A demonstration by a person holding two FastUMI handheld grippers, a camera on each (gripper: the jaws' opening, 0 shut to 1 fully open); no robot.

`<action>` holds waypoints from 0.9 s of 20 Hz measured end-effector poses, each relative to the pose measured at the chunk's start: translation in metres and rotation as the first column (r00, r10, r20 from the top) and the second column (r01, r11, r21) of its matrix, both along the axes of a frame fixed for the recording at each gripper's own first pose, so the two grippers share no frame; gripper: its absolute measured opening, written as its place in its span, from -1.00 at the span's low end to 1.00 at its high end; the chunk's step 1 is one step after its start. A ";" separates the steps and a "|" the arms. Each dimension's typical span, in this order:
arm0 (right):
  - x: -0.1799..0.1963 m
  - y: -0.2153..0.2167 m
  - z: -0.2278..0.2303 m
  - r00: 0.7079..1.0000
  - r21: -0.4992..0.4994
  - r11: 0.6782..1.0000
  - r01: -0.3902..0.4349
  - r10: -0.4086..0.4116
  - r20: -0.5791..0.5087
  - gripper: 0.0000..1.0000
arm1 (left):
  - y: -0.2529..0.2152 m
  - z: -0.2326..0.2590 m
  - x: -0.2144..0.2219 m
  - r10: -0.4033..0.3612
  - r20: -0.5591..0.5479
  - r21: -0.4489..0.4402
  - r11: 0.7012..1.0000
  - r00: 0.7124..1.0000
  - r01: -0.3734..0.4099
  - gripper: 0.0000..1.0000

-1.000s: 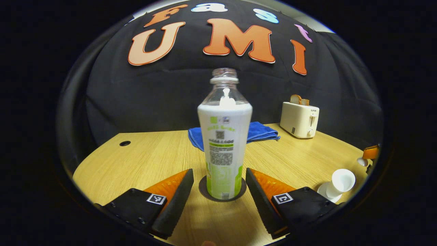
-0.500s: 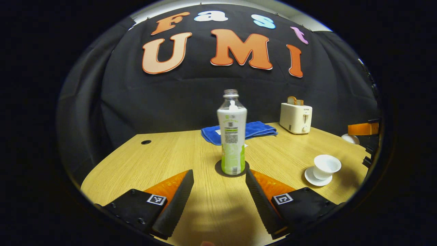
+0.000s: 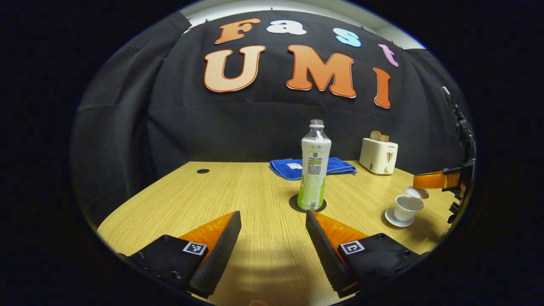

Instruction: Open the teacup lid with one hand, grasp the water bottle and pour water into the teacup with the other hand; after pouring, place the water bottle on the coaster and then close the teacup lid.

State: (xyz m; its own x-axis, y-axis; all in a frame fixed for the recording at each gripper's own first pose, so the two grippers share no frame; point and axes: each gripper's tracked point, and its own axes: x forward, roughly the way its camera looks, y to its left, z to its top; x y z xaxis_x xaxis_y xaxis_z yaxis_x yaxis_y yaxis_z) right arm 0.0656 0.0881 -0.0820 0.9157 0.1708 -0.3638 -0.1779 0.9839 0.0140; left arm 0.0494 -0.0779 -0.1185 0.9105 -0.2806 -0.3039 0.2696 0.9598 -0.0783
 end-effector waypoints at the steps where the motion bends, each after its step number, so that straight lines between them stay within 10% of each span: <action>1: 0.000 0.001 -0.004 1.000 -0.005 1.000 0.000 0.000 -0.010 -0.67 | 0.000 0.001 -0.001 -0.001 0.005 0.002 1.000 1.000 0.000 0.92; 18: 0.007 0.000 -0.025 0.999 -0.014 1.000 0.000 0.000 -0.034 -0.55 | -0.007 -0.003 0.001 -0.001 -0.008 0.015 1.000 1.000 0.001 0.96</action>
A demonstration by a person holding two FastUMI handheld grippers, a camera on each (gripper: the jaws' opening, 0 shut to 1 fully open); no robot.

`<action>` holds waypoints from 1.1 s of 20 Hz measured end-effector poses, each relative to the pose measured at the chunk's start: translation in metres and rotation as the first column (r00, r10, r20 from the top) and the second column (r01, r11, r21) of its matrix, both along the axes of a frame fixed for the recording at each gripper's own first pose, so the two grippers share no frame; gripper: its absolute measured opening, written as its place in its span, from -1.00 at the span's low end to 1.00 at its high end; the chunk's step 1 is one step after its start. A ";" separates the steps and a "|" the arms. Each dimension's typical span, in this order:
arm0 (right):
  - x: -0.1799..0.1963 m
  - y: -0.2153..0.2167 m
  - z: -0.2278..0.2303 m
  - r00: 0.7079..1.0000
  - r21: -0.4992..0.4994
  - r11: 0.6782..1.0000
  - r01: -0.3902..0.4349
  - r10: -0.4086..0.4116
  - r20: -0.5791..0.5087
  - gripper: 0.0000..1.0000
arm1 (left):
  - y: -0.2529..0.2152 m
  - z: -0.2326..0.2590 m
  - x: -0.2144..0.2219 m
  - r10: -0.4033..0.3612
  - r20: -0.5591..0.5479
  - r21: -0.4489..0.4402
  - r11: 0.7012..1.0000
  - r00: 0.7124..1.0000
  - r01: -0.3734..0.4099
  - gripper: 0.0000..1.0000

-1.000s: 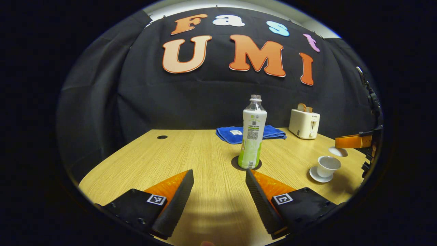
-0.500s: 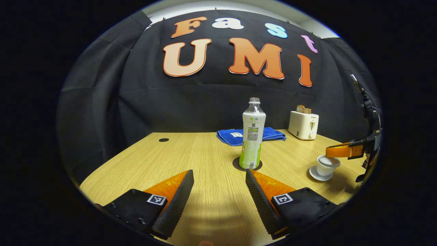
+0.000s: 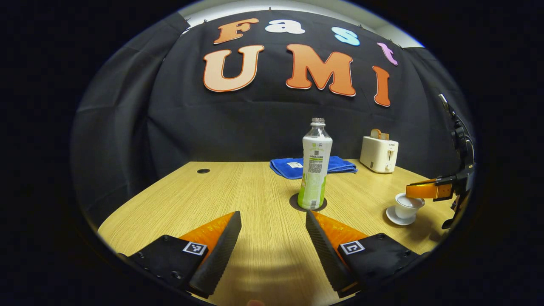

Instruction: Open the teacup lid with one hand, grasp the water bottle and pour water into the teacup with the other hand; after pouring, place the water bottle on the coaster and then close the teacup lid.

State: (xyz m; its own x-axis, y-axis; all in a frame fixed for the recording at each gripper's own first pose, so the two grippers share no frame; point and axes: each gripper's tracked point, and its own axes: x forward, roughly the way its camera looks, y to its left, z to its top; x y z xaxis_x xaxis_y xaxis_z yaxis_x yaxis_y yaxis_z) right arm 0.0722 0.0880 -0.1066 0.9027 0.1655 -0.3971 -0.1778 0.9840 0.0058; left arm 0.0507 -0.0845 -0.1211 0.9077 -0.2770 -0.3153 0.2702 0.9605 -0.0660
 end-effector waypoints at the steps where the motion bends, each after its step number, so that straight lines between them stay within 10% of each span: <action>1: 0.000 0.000 0.000 1.000 0.001 1.000 -0.001 0.001 0.000 -0.53 | 0.001 0.001 0.001 0.000 0.004 0.002 1.000 1.000 0.000 0.96; 9: -0.007 -0.007 0.008 1.000 0.012 1.000 0.018 -0.018 0.009 -0.29 | 0.001 0.013 0.003 0.014 0.033 0.017 1.000 0.999 -0.015 0.90; 22: -0.034 -0.034 0.094 0.970 0.005 0.995 0.096 -0.094 0.224 0.89 | 0.019 0.065 0.007 0.102 0.138 -0.007 0.995 0.985 -0.102 0.95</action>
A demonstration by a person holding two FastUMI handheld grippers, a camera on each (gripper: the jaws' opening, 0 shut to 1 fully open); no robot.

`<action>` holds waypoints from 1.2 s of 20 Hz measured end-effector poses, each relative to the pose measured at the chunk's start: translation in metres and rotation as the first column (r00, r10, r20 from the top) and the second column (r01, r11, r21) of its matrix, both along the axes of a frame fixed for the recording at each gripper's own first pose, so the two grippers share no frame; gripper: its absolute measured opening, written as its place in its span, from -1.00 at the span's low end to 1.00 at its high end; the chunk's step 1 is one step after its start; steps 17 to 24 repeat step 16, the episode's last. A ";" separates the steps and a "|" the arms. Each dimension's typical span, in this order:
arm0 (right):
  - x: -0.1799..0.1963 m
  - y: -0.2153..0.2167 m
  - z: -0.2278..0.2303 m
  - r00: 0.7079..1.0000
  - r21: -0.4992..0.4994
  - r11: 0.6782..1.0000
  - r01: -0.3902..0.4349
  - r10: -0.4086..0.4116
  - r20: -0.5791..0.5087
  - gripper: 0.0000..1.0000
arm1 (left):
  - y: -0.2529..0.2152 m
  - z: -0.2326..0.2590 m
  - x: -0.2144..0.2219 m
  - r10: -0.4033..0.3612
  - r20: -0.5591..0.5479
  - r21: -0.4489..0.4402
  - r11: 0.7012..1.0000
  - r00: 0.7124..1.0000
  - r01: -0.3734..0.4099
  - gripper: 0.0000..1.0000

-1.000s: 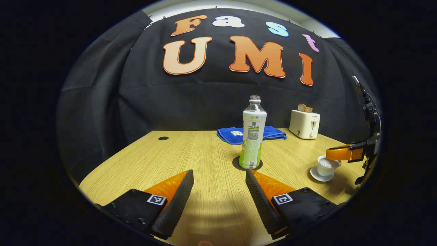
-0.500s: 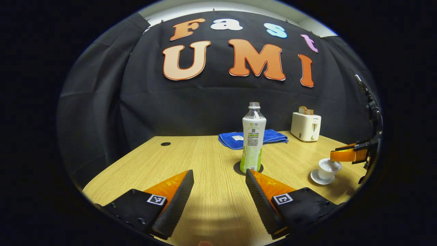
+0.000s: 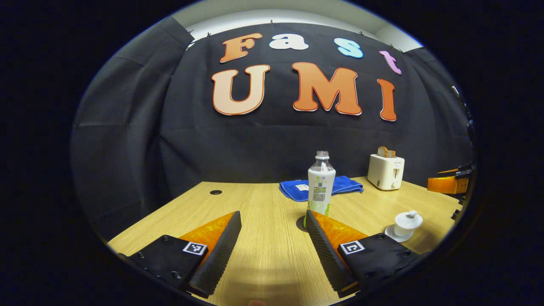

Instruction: Open the teacup lid with one hand, grasp the water bottle and pour water into the teacup with the other hand; after pouring, place the water bottle on the coaster and then close the teacup lid.

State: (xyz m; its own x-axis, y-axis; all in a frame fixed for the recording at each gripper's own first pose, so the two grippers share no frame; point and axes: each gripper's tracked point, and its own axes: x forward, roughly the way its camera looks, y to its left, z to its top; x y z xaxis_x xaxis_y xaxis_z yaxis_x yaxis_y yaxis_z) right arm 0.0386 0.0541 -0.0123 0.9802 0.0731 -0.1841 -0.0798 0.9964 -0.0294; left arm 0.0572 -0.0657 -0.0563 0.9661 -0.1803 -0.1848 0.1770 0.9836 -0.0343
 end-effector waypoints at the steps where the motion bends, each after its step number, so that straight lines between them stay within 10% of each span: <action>1: -0.005 -0.001 0.004 1.000 0.004 1.000 0.000 0.000 0.012 0.94 | 0.003 0.006 -0.003 0.006 0.008 -0.004 1.000 1.000 -0.006 0.92; 24: -0.030 -0.012 0.007 0.999 0.032 0.999 0.010 -0.011 0.041 0.94 | 0.024 0.022 -0.032 0.063 0.022 -0.002 0.998 0.998 -0.063 0.95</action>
